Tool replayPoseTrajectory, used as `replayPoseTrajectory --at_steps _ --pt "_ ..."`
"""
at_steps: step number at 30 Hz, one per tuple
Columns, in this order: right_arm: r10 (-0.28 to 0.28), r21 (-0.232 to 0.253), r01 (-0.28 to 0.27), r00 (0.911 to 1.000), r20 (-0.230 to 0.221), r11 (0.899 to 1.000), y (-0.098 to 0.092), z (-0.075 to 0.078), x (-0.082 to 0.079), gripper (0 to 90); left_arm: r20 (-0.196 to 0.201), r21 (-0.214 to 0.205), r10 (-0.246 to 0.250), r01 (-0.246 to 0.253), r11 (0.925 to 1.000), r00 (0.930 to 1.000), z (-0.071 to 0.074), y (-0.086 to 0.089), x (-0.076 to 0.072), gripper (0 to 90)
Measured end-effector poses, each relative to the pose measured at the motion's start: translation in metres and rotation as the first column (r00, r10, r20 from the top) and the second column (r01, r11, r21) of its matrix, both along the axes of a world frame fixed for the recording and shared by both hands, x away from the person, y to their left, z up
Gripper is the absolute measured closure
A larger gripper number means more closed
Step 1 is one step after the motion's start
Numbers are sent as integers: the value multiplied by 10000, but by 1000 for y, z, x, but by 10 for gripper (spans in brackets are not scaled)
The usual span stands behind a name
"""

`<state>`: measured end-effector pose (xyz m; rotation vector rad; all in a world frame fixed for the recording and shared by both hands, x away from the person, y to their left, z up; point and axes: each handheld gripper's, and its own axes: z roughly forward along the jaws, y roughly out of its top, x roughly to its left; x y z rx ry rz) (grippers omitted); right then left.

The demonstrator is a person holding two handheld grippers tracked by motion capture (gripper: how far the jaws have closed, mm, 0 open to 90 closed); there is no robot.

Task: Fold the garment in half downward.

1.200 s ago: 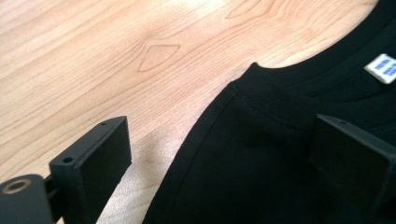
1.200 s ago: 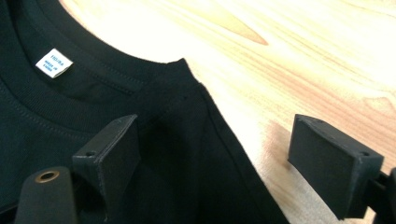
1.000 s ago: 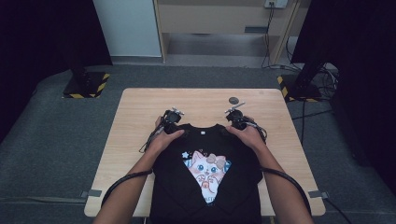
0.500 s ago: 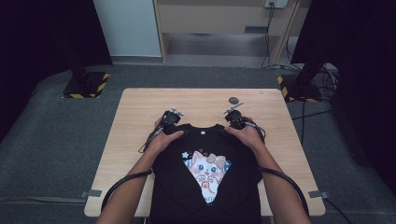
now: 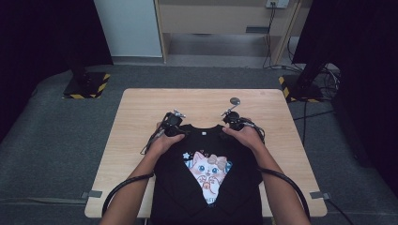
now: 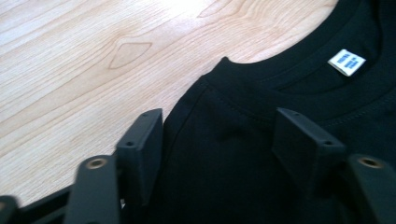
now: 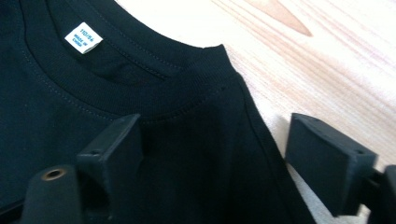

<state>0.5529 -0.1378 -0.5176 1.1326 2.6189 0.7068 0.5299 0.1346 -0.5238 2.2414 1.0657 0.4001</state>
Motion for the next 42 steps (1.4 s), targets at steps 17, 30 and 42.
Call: replayPoseTrajectory --at_steps 17,30,42 --pt "30 334 -38 9997 238 9994 -8 5 -6 727 -12 -94 343 -343 9994 9994 2 -8 -9 673" --pt "177 359 -198 9982 581 9992 -3 16 -15 867 432 -426 762 -744 9963 9962 0 -12 -19 852" --pt "233 304 -276 9910 1317 9992 -1 39 -12 868 1276 -535 845 -783 9955 9882 20 -10 -16 852"
